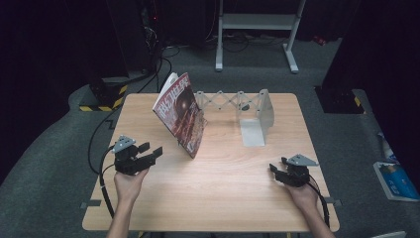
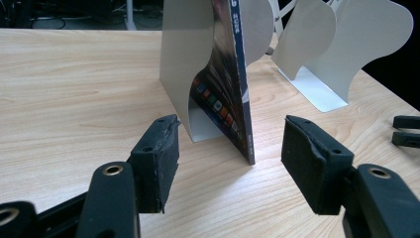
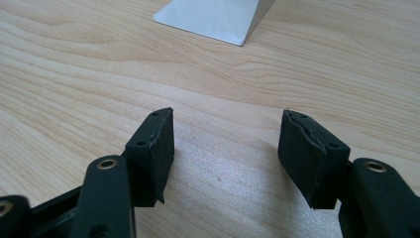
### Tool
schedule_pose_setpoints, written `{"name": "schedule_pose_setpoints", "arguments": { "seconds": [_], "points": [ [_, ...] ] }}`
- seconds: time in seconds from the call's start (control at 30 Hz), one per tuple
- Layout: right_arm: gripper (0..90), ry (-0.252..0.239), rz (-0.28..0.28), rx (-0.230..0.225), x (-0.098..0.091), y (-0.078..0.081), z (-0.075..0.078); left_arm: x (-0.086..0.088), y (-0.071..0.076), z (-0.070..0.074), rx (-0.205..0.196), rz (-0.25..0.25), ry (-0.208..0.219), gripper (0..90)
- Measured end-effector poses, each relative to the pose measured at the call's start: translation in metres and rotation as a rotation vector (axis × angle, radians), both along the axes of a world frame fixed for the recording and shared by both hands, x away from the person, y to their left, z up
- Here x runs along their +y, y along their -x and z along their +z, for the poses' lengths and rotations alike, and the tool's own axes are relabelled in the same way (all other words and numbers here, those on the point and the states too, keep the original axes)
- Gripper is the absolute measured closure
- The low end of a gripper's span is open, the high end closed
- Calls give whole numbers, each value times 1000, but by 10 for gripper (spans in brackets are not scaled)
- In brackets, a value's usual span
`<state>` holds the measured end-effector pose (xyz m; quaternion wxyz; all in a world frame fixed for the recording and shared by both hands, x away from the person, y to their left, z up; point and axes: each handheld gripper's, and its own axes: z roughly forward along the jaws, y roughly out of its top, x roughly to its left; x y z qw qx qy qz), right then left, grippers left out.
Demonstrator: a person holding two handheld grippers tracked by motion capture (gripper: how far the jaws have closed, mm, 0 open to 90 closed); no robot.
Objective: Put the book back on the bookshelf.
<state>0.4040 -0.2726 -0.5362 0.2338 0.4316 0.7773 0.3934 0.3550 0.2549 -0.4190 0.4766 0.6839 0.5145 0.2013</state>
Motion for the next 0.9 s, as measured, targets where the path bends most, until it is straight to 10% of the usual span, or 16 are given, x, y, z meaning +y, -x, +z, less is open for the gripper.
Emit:
{"name": "schedule_pose_setpoints", "arguments": {
  "seconds": [0.9],
  "points": [
    [391, -5, -1, 0, 1, 0, 0, -14, -3, -27, 16, 6, -20, 372]
  ]
}}
